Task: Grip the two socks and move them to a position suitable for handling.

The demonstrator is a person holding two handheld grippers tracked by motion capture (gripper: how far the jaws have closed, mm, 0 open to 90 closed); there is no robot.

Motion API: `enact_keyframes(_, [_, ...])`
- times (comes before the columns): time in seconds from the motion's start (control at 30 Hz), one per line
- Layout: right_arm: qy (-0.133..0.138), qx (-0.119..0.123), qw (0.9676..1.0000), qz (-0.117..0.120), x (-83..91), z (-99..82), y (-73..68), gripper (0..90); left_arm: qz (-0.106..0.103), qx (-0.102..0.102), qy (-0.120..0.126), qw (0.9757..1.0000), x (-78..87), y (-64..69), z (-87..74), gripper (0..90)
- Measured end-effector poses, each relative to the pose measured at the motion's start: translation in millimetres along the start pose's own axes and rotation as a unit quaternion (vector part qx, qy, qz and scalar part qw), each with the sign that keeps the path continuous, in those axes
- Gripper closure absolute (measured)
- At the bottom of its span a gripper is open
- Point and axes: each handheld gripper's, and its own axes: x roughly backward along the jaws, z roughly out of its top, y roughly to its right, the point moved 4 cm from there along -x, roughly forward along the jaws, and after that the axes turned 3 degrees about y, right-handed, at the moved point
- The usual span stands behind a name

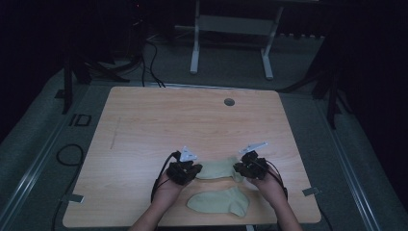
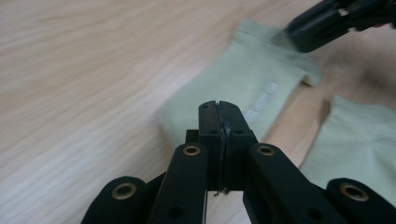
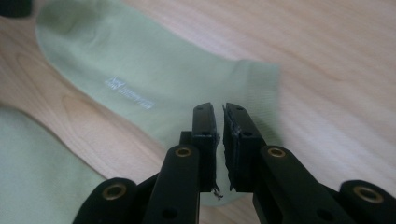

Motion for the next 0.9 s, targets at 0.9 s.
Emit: enact_keyframes(0.9, [0.006,0.0,0.9999,0.01,5.7,-13.7,-9.2,69.9,-0.008,0.016,-0.018,0.9997,1.6,-10.5,-11.2,72.1])
